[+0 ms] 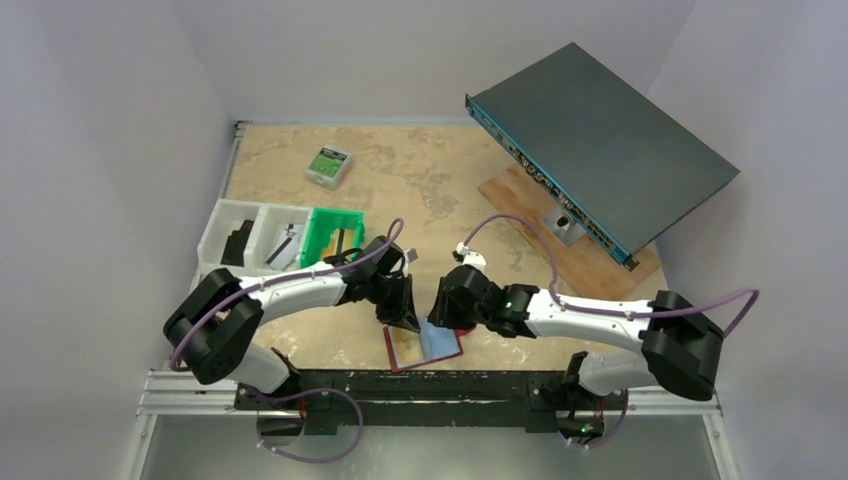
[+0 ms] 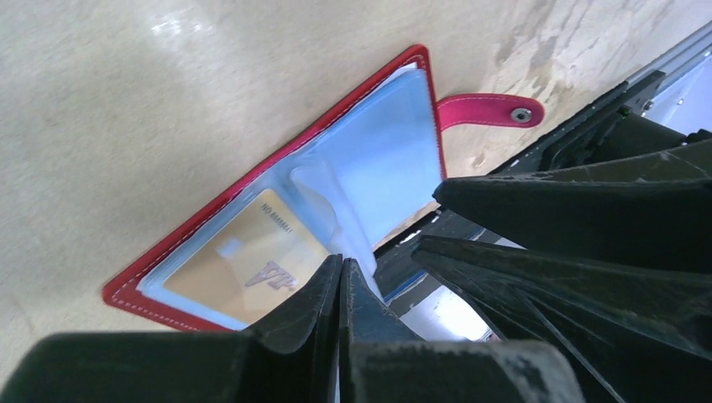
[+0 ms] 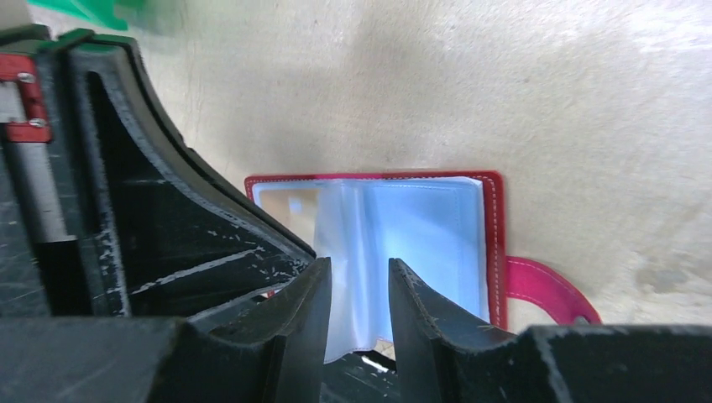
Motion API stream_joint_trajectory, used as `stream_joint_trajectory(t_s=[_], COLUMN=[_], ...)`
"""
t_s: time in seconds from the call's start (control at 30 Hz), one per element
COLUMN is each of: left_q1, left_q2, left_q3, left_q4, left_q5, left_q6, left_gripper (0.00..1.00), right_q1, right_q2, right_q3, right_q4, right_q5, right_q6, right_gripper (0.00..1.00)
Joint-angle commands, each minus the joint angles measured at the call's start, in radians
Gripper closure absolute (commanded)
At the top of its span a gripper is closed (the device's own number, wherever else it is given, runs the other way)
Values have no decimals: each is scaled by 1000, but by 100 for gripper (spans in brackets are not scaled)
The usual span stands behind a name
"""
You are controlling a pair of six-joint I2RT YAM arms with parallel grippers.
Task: Take the credit cards out of the card holder
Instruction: Remove the credit card from the card holder.
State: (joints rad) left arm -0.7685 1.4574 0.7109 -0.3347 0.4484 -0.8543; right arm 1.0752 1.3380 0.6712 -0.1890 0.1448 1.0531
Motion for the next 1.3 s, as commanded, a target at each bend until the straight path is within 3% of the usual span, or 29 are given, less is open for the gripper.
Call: stream_joint_trajectory(t_s=[0.0, 0.63, 1.03, 1.27], left_q1=[-23, -83, -50, 6], left_q2=[39, 267, 166, 96], left_q3=[73, 252, 298, 291], left_q4=[48, 113, 33, -31], left_q5=[37, 104, 82, 75], left_q6=[-9, -2, 70, 100], left_gripper=[100, 96, 92, 92], right_q1=[2, 2, 56, 100], right_q2=[-78, -178, -145, -44], right_q3=[37, 32, 57, 72], right_q4=[-100, -196, -36, 97], right_q5=[95, 135, 35, -52], right_q6=[9, 9, -94, -118], right_gripper=[68, 67, 69, 76])
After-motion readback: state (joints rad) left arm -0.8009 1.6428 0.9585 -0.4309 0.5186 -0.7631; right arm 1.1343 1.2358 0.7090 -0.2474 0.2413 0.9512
